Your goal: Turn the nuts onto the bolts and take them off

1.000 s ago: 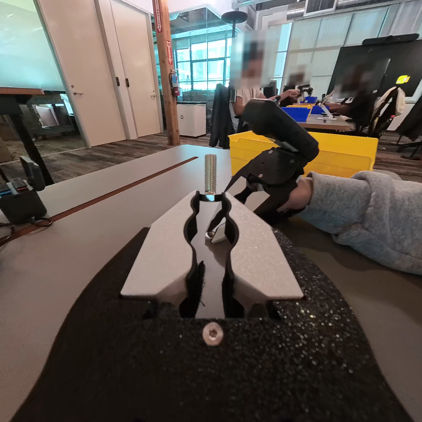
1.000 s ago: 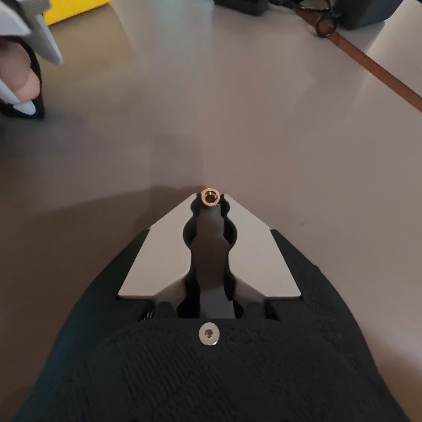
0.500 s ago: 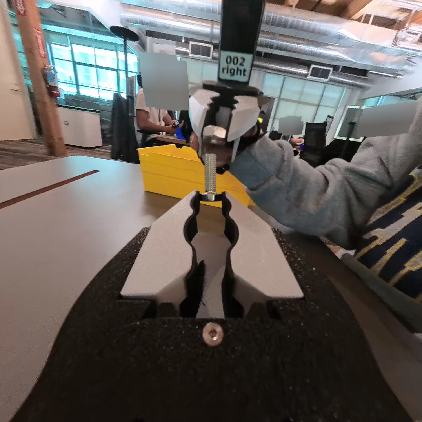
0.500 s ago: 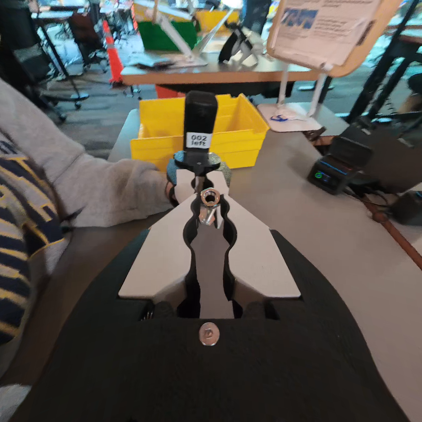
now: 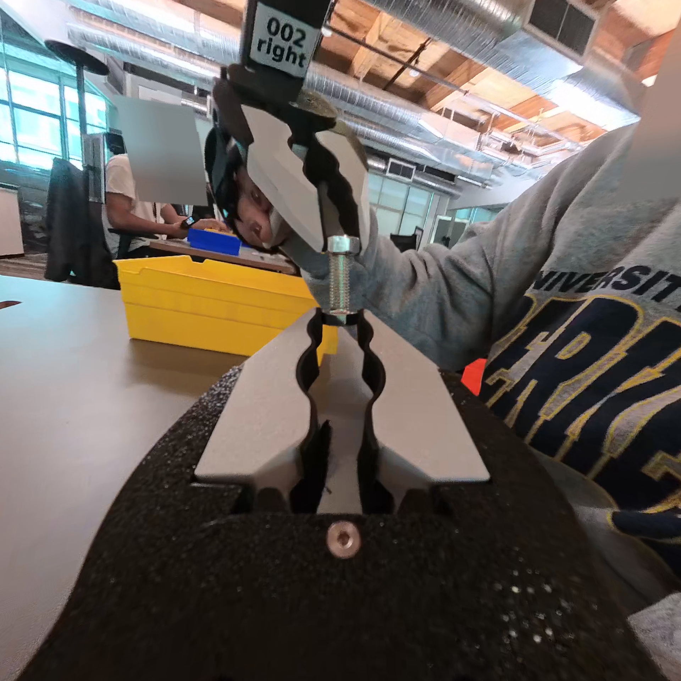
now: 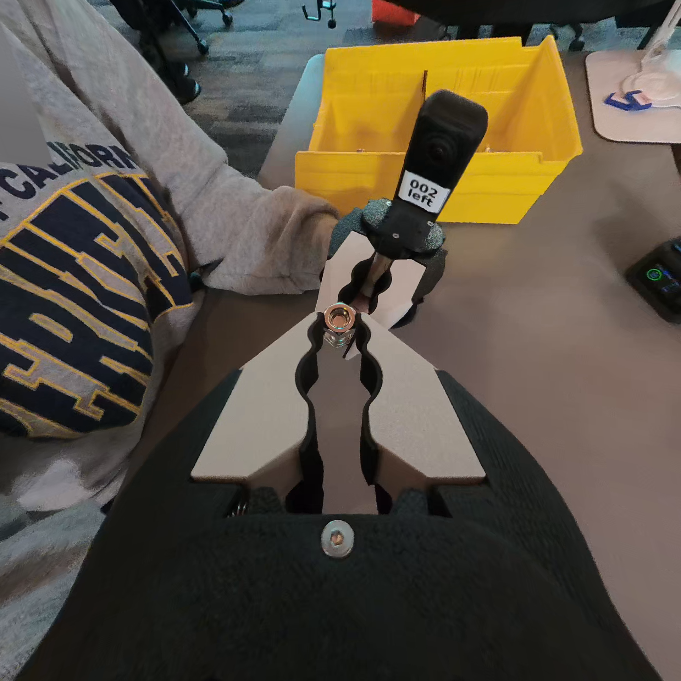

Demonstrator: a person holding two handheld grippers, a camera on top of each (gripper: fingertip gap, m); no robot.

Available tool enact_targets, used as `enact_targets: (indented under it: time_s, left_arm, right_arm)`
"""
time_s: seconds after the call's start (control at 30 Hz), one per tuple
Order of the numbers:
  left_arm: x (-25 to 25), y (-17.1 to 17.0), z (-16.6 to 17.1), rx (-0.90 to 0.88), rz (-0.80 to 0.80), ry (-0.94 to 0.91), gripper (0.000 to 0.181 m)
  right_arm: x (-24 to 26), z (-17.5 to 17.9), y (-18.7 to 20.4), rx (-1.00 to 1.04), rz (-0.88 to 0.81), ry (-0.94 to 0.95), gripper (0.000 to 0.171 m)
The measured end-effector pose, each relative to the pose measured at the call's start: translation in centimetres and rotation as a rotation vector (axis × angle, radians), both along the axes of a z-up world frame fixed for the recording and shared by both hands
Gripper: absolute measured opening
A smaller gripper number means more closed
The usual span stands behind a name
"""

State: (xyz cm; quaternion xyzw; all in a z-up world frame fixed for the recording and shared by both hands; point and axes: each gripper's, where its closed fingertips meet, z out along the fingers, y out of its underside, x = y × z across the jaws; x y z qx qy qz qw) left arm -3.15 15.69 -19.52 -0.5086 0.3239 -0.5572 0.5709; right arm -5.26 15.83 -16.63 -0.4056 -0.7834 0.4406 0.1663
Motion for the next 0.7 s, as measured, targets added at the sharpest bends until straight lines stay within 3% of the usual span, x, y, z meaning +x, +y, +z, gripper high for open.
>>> enact_targets:
  time_s: [0.1,0.4,0.53,0.7]
  left_arm:
    - [-0.4,0.7,0.1,0.015,0.068,-0.002,0.017]
    - [-2.2,4.1,-0.5,0.021,0.406,0.069,0.016]
    - [-2.8,4.8,-0.8,0.015,0.478,0.094,0.016]
    - [-2.6,4.9,-1.0,0.016,0.484,0.113,0.016]
  right_arm:
    - [-0.6,0.1,0.6,0.029,-0.064,-0.028,0.016]
    - [-2.8,-0.5,3.7,0.039,-0.522,-0.021,0.016]
    - [-3.2,-0.7,4.5,0.015,-0.708,0.048,0.016]
    - [-3.1,-0.8,4.6,0.055,-0.762,0.131,0.016]
